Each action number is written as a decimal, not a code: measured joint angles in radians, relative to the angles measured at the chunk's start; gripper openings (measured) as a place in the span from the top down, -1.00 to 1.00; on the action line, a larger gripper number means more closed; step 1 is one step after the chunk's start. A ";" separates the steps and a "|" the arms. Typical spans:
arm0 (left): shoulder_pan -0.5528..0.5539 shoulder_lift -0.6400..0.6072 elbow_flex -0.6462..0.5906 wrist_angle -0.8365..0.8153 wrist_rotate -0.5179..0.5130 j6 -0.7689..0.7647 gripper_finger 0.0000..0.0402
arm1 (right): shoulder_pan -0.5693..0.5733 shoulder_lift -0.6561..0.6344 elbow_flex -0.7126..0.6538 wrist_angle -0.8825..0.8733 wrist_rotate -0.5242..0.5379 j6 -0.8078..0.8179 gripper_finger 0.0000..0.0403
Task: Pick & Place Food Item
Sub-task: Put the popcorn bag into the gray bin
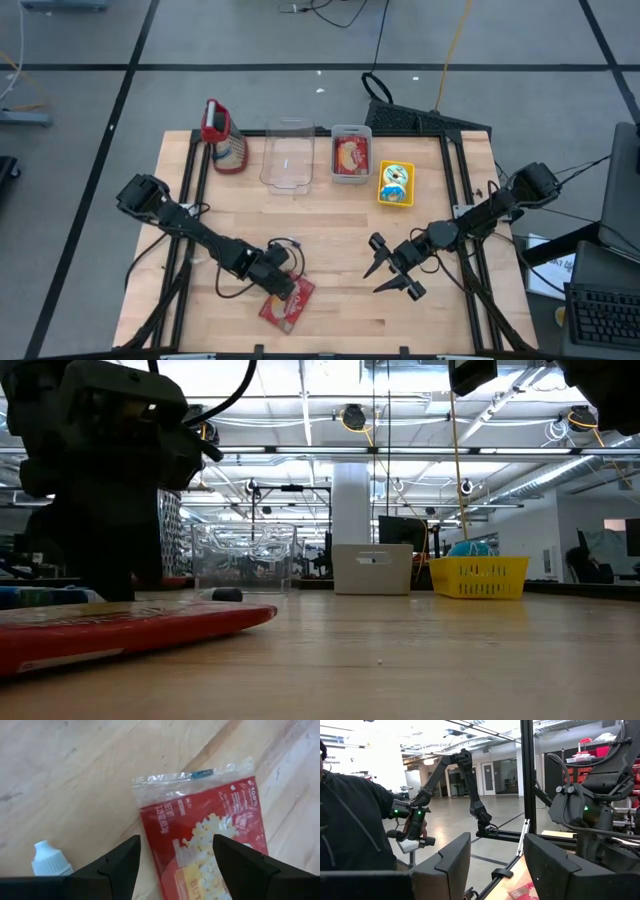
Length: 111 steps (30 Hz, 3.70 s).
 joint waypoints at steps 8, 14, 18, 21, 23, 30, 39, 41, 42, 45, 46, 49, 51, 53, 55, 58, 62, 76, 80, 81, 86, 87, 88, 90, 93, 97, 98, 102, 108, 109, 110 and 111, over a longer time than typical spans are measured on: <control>0.000 0.000 0.000 -0.001 0.005 0.022 -0.26 | 0.000 0.000 0.000 0.000 0.000 0.000 0.15; -0.002 0.055 0.003 0.046 0.030 0.026 -0.26 | 0.000 0.000 0.000 0.000 0.000 0.000 0.15; -0.003 0.090 0.007 0.068 0.026 0.017 -0.26 | 0.000 0.000 0.000 -0.001 0.000 0.000 0.15; -0.002 0.093 0.006 0.069 0.024 0.022 -0.19 | 0.000 0.000 0.000 -0.001 0.000 0.000 0.15; -0.002 0.091 0.005 0.071 0.022 0.023 -0.08 | 0.000 0.000 0.000 -0.004 0.000 0.000 0.15; 0.000 0.093 0.002 0.069 0.021 0.036 0.53 | 0.000 0.000 0.000 -0.008 0.000 0.000 0.15; 0.009 0.097 0.002 0.108 0.016 0.092 0.93 | 0.000 0.000 0.000 -0.009 0.000 0.000 0.15; 0.012 0.082 0.001 0.108 0.016 0.109 0.94 | 0.000 0.000 0.000 -0.010 0.000 0.000 0.15; 0.012 0.074 0.000 0.105 0.011 0.119 0.96 | 0.000 0.000 0.000 -0.010 0.000 0.000 0.15; 0.015 0.026 -0.003 0.077 -0.031 0.147 0.97 | 0.000 0.000 0.000 -0.010 0.000 0.005 0.15; 0.015 0.007 -0.003 0.080 -0.047 0.162 0.97 | 0.000 0.000 0.000 -0.010 0.000 0.006 0.15; 0.009 -0.060 -0.002 0.083 -0.111 0.211 0.99 | 0.000 0.000 0.000 -0.010 0.002 0.007 0.15; 0.005 -0.101 -0.002 0.086 -0.169 0.248 0.99 | 0.000 0.000 0.000 -0.013 0.004 0.009 0.15; 0.004 -0.141 -0.002 0.088 -0.218 0.282 1.00 | 0.001 0.000 0.000 -0.022 0.036 0.011 0.15; 0.004 -0.177 -0.002 0.093 -0.256 0.311 1.00 | 0.001 0.000 0.000 -0.044 0.120 0.012 0.15; 0.003 -0.218 -0.002 0.101 -0.300 0.358 1.00 | 0.000 0.000 0.000 -0.086 0.281 0.041 0.15; -0.002 -0.257 -0.001 0.113 -0.369 0.446 1.00 | -0.008 0.001 0.002 -0.156 0.433 0.058 0.15; 0.017 -0.264 0.001 0.284 -0.412 0.695 1.00 | -0.108 0.001 0.377 -0.853 0.392 0.137 -0.16; 0.023 -0.264 0.001 0.284 -0.411 0.715 1.00 | -0.126 0.015 0.430 -0.867 0.338 0.151 -0.19; 0.023 -0.264 0.001 0.285 -0.411 0.719 1.00 | -0.131 0.025 0.438 -0.868 0.337 0.152 -0.19; 0.028 -0.264 0.001 0.289 -0.412 0.730 1.00 | -0.155 0.090 0.466 -0.868 0.336 0.188 -0.15; 0.029 -0.264 0.001 0.288 -0.412 0.730 1.00 | -0.155 0.100 0.467 -0.869 0.336 0.188 -0.15; 0.032 -0.264 0.001 0.288 -0.412 0.730 1.00 | -0.156 0.114 0.472 -0.872 0.336 0.188 -0.15; 0.033 -0.264 0.001 0.287 -0.412 0.736 1.00 | -0.159 0.141 0.480 -0.857 0.333 0.189 -0.15; 0.035 -0.264 0.001 0.288 -0.412 0.744 1.00 | -0.159 0.168 0.486 -0.831 0.298 0.189 -0.13; 0.036 -0.264 0.001 0.286 -0.410 0.745 1.00 | -0.159 0.190 0.501 -0.820 0.284 0.200 -0.04; 0.036 -0.264 0.001 0.285 -0.409 0.745 1.00 | -0.159 0.191 0.501 -0.823 0.284 0.206 -0.01; 0.036 -0.264 0.001 0.284 -0.407 0.745 1.00 | -0.161 0.189 0.501 -0.817 0.286 0.210 0.18; 0.036 -0.266 0.002 0.286 -0.396 0.743 1.00 | -0.164 0.185 0.501 -0.784 0.287 0.210 0.48; 0.036 -0.266 0.002 0.286 -0.397 0.743 1.00 | -0.166 0.185 0.501 -0.782 0.287 0.211 0.53; 0.036 -0.266 0.002 0.284 -0.397 0.743 1.00 | -0.170 0.185 0.501 -0.780 0.287 0.211 0.58; 0.036 -0.266 0.002 0.283 -0.397 0.742 1.00 | -0.173 0.185 0.501 -0.778 0.287 0.210 0.62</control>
